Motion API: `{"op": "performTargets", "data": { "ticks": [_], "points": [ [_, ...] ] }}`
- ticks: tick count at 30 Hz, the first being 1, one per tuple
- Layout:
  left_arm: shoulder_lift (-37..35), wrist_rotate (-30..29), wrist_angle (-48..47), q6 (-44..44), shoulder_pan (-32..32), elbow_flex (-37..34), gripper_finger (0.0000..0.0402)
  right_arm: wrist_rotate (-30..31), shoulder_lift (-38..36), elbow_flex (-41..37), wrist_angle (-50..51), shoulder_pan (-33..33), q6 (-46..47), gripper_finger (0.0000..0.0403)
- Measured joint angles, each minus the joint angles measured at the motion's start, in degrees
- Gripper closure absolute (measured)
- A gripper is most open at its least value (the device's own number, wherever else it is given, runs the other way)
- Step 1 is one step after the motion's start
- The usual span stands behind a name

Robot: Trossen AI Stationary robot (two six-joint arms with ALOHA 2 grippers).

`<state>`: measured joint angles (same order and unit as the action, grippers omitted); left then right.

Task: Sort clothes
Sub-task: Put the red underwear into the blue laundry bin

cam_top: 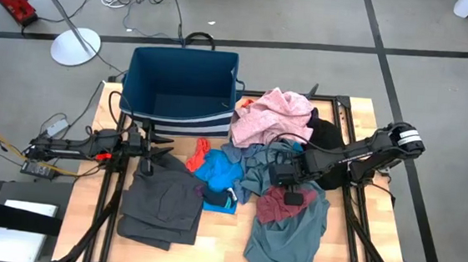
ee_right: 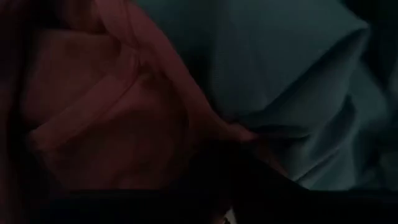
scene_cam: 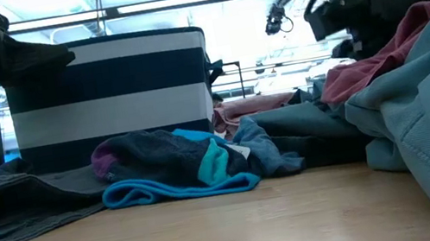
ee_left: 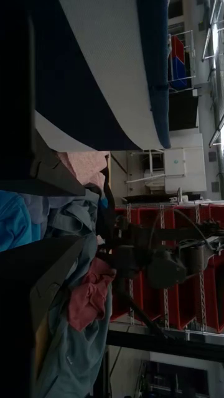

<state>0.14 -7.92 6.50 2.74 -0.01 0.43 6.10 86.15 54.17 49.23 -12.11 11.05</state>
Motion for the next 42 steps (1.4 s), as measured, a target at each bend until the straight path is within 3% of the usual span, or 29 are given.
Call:
{"op": "performTargets", "data": {
  "ticks": [6,16,25,38,42],
  "points": [
    [0.0,0.0,0.0,0.0,0.0,0.0,0.0284,-1.8,-0.6,0.2,3.7,0.4,2.8,0.0400],
    [0.0,0.0,0.0,0.0,0.0,0.0,0.0284,-1.8,-5.2,13.8,15.9,0.4,4.7,0.0401],
    [0.0,0.0,0.0,0.0,0.0,0.0,0.0284,-0.6,-5.2,20.9,22.8,0.8,3.2,0.0402],
    [0.0,0.0,0.0,0.0,0.0,0.0,0.0284,4.9,-4.7,52.2,41.1,7.9,1.8,0.0403],
    [0.0,0.0,0.0,0.0,0.0,0.0,0.0284,5.4,-4.9,60.1,40.9,10.9,-0.1,0.0403]
  ]
}}
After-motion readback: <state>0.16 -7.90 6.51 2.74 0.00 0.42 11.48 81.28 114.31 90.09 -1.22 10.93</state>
